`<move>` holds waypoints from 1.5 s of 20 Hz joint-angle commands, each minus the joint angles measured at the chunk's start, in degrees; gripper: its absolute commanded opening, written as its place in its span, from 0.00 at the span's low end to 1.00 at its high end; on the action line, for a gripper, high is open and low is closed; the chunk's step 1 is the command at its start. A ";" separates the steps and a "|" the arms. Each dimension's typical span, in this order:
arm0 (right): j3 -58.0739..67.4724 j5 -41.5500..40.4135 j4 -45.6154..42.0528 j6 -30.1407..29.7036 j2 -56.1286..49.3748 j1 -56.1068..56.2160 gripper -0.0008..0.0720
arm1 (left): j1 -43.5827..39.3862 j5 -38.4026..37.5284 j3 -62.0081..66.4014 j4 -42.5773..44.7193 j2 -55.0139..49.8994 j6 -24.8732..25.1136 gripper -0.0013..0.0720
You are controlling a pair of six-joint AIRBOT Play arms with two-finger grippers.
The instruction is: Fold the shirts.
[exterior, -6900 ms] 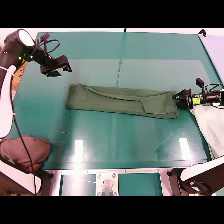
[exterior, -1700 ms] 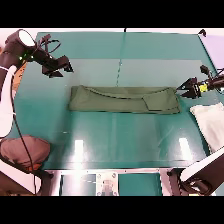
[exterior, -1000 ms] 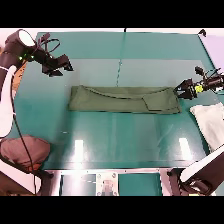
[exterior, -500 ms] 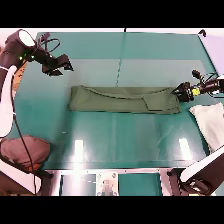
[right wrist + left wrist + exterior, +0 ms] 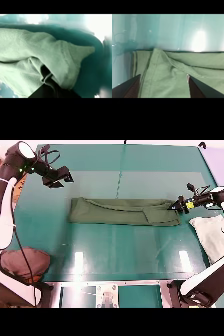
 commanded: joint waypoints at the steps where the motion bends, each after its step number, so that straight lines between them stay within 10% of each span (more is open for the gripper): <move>1: 0.52 0.63 -0.15 0.22 0.11 0.87 0.03 | -0.02 0.07 0.07 -3.19 -0.02 0.70 0.31; 2: 1.62 1.44 -0.15 1.03 0.44 0.85 0.03 | -0.15 0.09 0.07 -4.87 -0.02 3.08 0.05; 14: 10.27 12.74 7.39 8.15 19.39 1.79 0.03 | -34.93 27.04 0.02 -13.60 -16.83 5.97 0.05; 21: 10.29 12.87 15.72 8.50 25.57 8.00 0.04 | -37.99 32.72 0.20 -28.52 -24.37 6.03 0.05; 30: 10.27 11.72 15.74 11.67 25.75 16.98 0.04 | -26.01 3.50 12.81 -18.88 -17.51 9.29 0.05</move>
